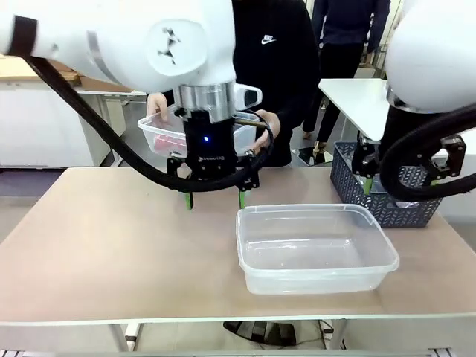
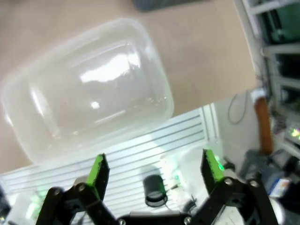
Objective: Sort the waste into each basket.
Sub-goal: Pick up the Organizing box on the right side of the table and lift it.
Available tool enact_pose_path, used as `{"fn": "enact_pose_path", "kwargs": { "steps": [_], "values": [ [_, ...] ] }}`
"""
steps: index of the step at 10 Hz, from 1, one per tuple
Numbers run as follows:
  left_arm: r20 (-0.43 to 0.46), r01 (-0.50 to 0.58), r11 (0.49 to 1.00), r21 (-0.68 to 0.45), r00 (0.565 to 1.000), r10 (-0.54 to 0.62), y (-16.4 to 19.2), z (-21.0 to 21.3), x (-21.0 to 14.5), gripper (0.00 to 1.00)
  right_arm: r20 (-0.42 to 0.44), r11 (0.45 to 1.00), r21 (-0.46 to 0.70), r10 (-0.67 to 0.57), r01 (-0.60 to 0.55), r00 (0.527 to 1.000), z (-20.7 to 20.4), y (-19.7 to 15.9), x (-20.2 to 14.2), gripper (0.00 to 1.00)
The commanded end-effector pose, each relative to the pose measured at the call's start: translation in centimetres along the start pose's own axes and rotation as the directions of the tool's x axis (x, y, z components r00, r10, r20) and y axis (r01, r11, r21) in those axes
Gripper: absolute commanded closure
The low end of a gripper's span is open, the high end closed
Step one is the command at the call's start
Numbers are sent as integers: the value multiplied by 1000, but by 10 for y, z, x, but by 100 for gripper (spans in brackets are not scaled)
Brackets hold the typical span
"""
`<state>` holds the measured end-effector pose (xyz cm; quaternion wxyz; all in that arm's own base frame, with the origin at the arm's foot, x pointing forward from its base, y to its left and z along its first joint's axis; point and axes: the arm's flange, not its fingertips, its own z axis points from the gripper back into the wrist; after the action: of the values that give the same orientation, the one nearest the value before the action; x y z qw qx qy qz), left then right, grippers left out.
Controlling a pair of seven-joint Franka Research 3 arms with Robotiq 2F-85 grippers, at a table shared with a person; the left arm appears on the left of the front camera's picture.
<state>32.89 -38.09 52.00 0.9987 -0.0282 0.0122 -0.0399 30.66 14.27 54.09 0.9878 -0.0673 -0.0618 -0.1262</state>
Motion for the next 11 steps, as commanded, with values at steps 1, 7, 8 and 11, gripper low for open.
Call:
{"fn": "enact_pose_path", "kwargs": {
  "steps": [1, 7, 8, 11],
  "values": [
    [-9, -48, 999, 16, 999, 48, -14, -65, 2, 0, -86, 981, 117, 168, -158, 982, -80, -3, 4, 0],
    [113, -267, 962, -54, 956, 271, -44, -141, 20, 0, -81, 959, 250, 160, -136, 984, -182, -48, -14, 0],
    [129, -298, 954, -33, 945, 299, -42, -143, 22, 0, -54, 952, 275, 151, -131, 987, -187, -49, -13, 0],
    [162, -343, 939, -2, 927, 339, -41, -152, 27, 0, -5, 970, 211, 125, -121, 992, -198, -48, -5, 0]
  ]
}}
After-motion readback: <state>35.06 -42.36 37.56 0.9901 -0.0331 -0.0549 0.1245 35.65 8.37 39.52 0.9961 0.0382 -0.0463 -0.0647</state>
